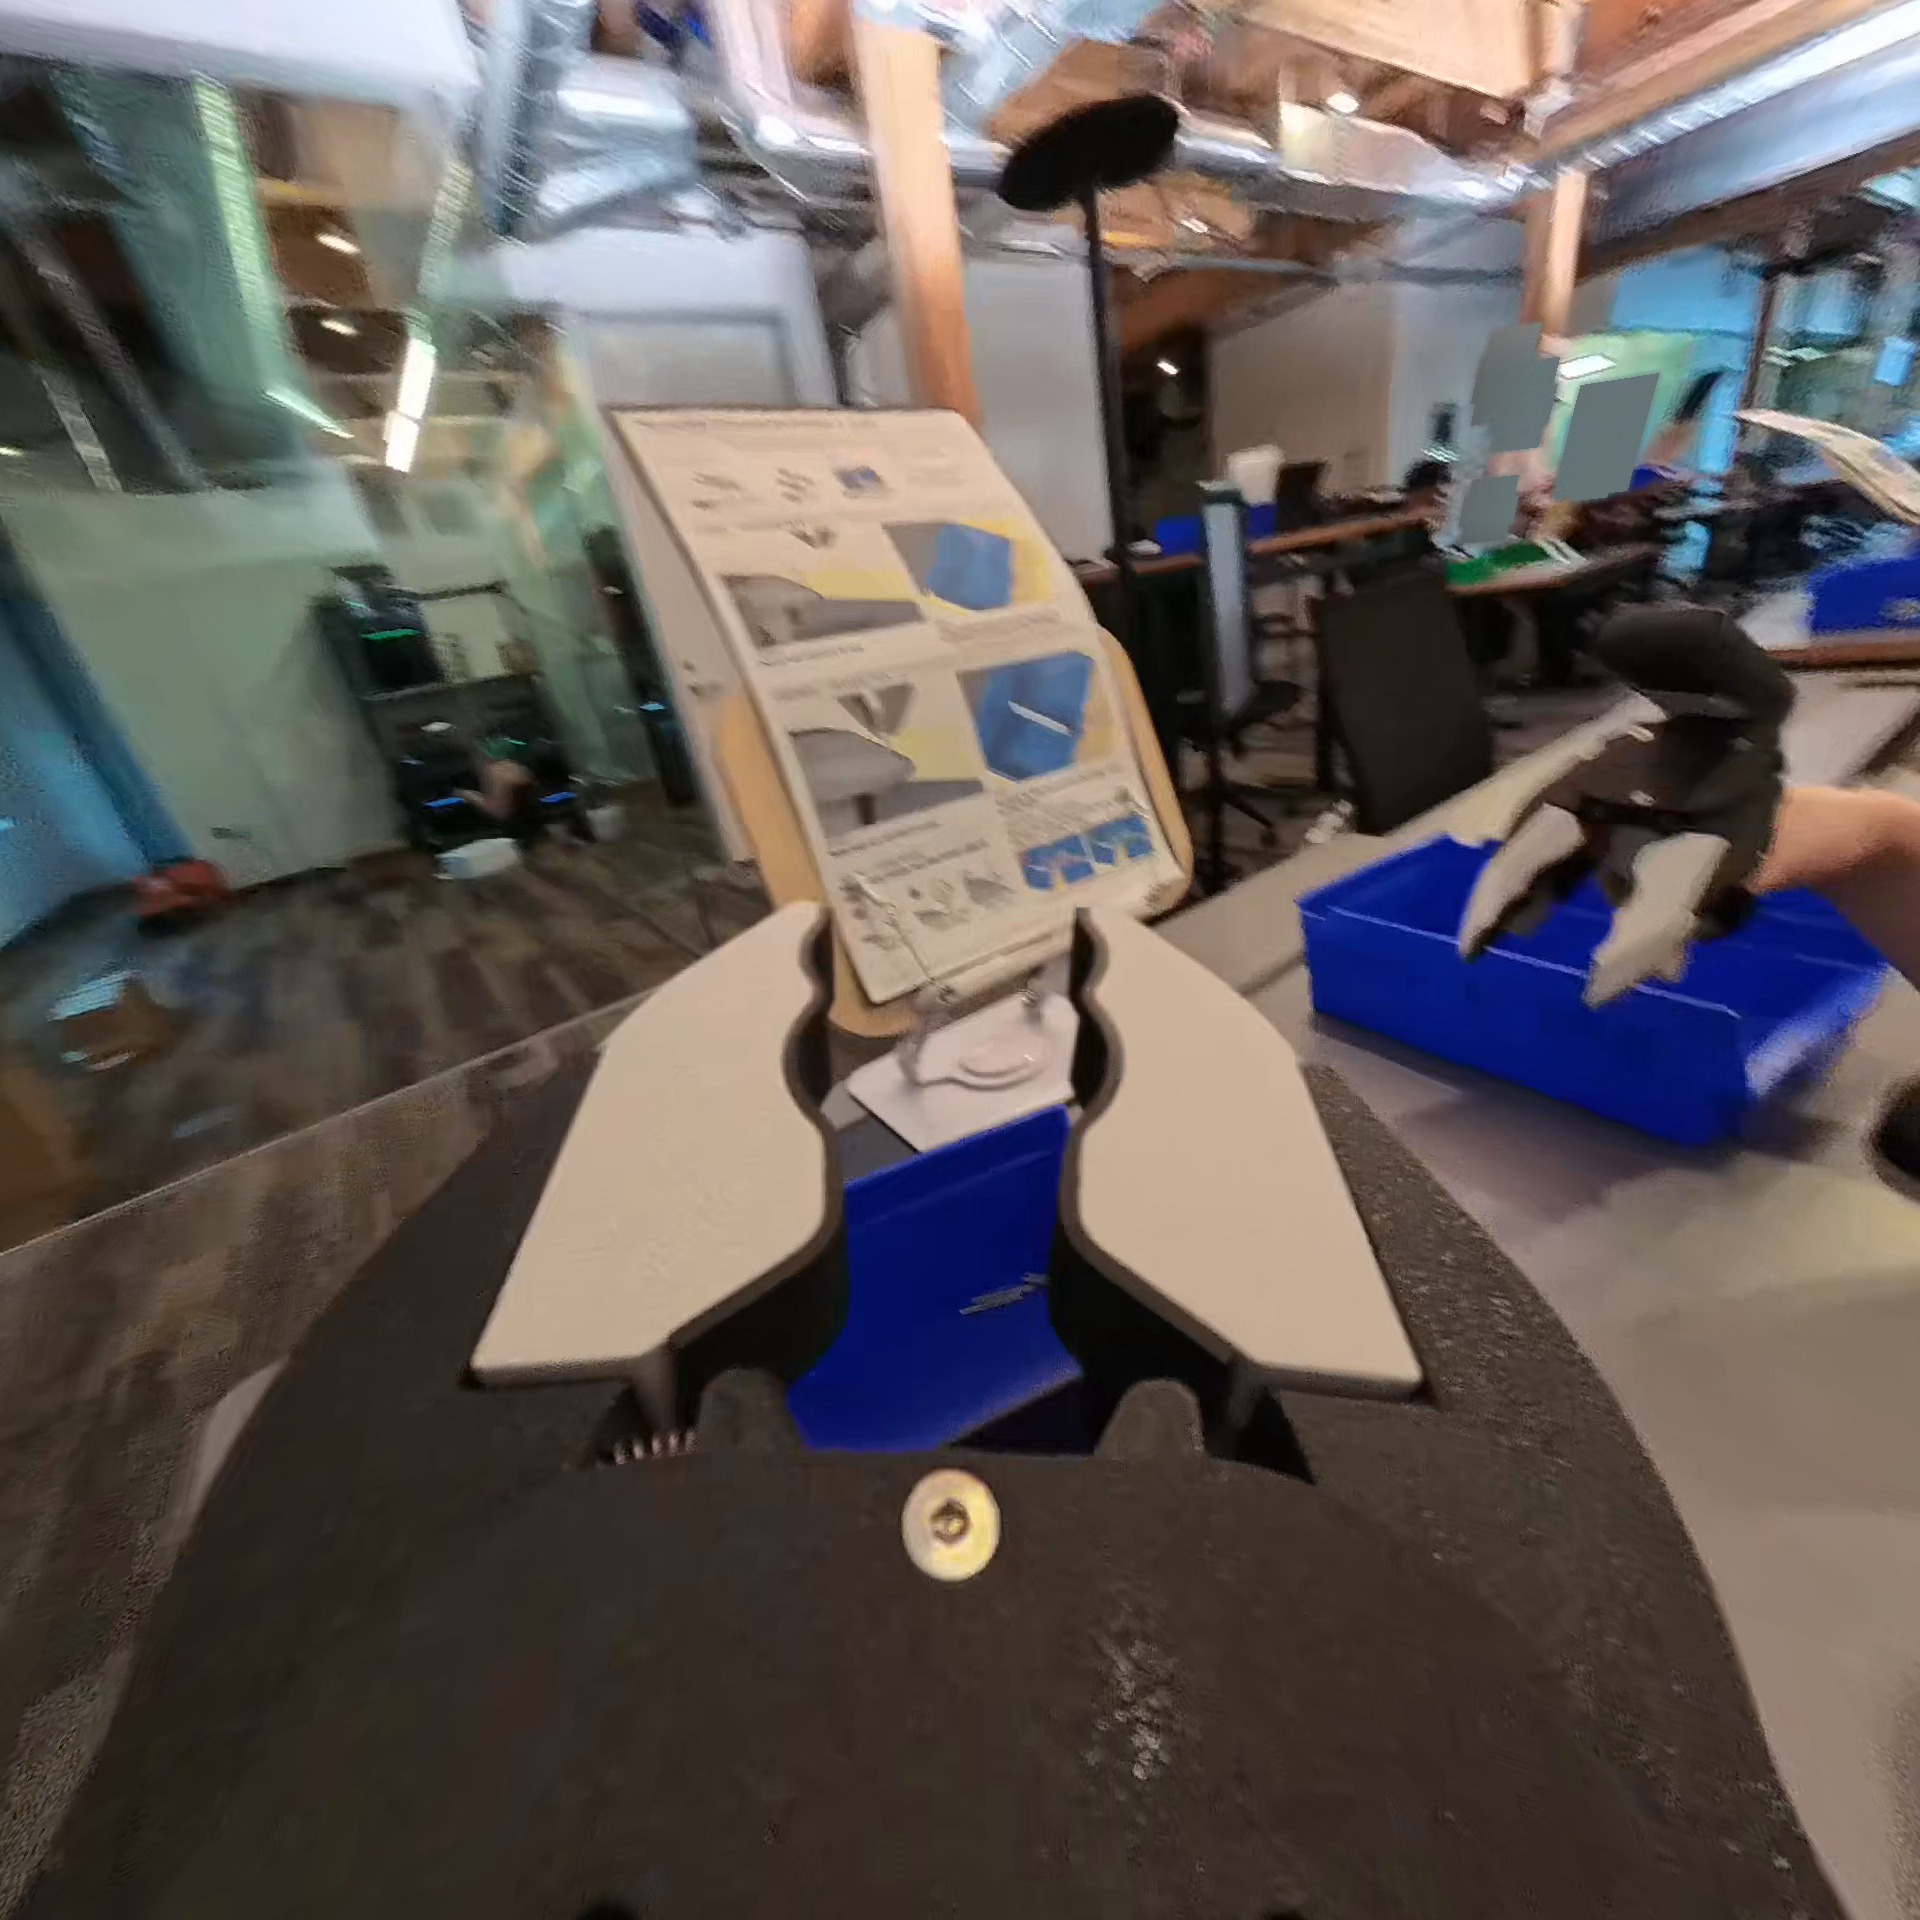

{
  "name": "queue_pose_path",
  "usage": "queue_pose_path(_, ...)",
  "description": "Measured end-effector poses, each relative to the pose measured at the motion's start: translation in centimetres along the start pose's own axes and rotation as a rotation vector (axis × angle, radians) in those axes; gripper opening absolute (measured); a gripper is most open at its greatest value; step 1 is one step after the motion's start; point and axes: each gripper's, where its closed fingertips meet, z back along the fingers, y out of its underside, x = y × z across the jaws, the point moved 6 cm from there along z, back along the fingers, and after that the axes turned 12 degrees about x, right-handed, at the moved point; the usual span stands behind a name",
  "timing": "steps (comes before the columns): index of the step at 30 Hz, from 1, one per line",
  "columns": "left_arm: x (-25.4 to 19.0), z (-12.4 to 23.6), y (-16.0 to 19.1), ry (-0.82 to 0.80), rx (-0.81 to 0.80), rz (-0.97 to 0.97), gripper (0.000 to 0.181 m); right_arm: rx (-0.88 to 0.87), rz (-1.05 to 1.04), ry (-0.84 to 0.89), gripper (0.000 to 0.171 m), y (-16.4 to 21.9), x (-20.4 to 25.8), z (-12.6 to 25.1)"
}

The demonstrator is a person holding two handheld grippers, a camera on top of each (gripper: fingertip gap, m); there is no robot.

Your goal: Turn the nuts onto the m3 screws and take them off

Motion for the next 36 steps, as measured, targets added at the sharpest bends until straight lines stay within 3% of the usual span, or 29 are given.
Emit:
queue_pose_path(6, -1.0, -1.3, 1.4, 0.028, 0.070, -0.152, 0.008, 0.014, -0.011, 0.002, 0.056, 0.2, -0.2, -0.3)
queue_pose_path(10, -2.7, -4.5, 5.5, 0.206, 0.322, -0.127, 0.022, 0.027, -0.024, 0.002, 0.056, 0.6, -0.6, -0.6)
queue_pose_path(17, -7.0, -8.7, 14.4, 0.468, 0.780, -0.419, 0.034, 0.073, -0.046, 0.005, 0.056, 1.4, -1.1, -1.4)
queue_pose_path(21, -8.0, -10.0, 17.4, 0.667, 0.863, -0.449, 0.031, 0.103, -0.055, 0.008, 0.056, 1.8, -1.3, -1.8)
queue_pose_path(27, -8.4, -11.0, 19.5, 0.830, 0.901, -0.465, 0.033, 0.143, -0.061, 0.000, 0.056, 2.2, -1.4, -2.5)
queue_pose_path(36, -8.2, -11.5, 22.1, 0.738, 0.950, -0.551, 0.036, 0.182, -0.056, -0.021, 0.057, 2.3, -1.3, -3.5)
